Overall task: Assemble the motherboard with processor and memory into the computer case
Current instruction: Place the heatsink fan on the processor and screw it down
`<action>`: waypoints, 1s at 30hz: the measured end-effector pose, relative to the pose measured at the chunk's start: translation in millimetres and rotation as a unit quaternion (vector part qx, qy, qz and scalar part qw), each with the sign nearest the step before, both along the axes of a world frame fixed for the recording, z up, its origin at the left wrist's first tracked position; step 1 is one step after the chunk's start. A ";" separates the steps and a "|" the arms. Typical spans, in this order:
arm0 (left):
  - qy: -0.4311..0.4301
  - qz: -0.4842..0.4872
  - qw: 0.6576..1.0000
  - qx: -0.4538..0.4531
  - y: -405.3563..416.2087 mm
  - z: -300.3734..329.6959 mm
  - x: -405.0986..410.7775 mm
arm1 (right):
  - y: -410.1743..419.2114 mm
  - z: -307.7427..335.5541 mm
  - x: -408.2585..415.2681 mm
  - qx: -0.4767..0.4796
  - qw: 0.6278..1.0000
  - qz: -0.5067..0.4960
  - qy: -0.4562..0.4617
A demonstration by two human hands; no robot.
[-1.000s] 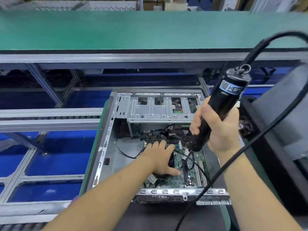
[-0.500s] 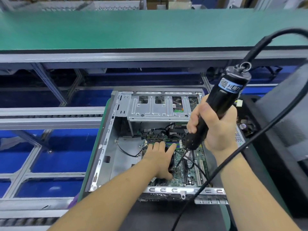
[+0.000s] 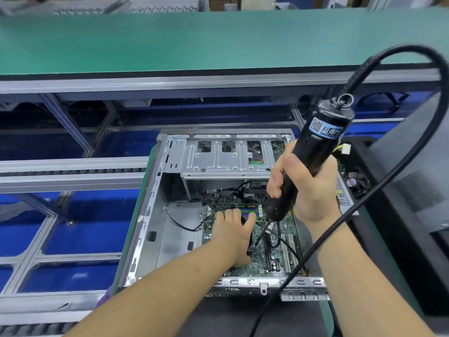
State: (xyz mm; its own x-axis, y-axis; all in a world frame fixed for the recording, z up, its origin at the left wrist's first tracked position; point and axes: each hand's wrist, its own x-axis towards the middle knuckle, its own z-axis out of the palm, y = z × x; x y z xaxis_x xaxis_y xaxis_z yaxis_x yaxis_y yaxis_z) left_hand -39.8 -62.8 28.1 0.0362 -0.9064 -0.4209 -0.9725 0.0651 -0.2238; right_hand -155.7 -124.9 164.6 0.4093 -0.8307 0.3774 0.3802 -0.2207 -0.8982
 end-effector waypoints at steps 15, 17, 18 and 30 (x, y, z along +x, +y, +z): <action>-0.027 -0.011 1.000 -0.004 -0.1 4.8 -5.3 | -1.4 -2.1 -8.0 0.010 1.000 0.013 -0.019; -0.029 -0.013 0.999 -0.012 1.3 5.3 -5.9 | 0.8 -1.1 -7.1 0.008 1.000 0.019 -0.016; -0.030 -0.015 0.999 -0.014 1.9 5.5 -5.9 | 2.2 -0.7 -6.5 0.008 1.000 0.023 -0.015; -0.032 -0.024 0.999 -0.022 3.0 4.0 -5.8 | 5.6 3.2 18.0 -0.042 0.972 0.200 0.113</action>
State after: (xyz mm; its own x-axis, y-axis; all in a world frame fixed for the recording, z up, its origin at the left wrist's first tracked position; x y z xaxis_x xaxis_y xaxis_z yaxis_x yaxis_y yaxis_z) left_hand -45.6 -59.8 32.0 0.0169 -0.9254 -0.3787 -0.9522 0.1007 -0.2884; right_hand -137.7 -119.3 167.8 0.7735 -0.5583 0.2999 0.2455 -0.1724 -0.9539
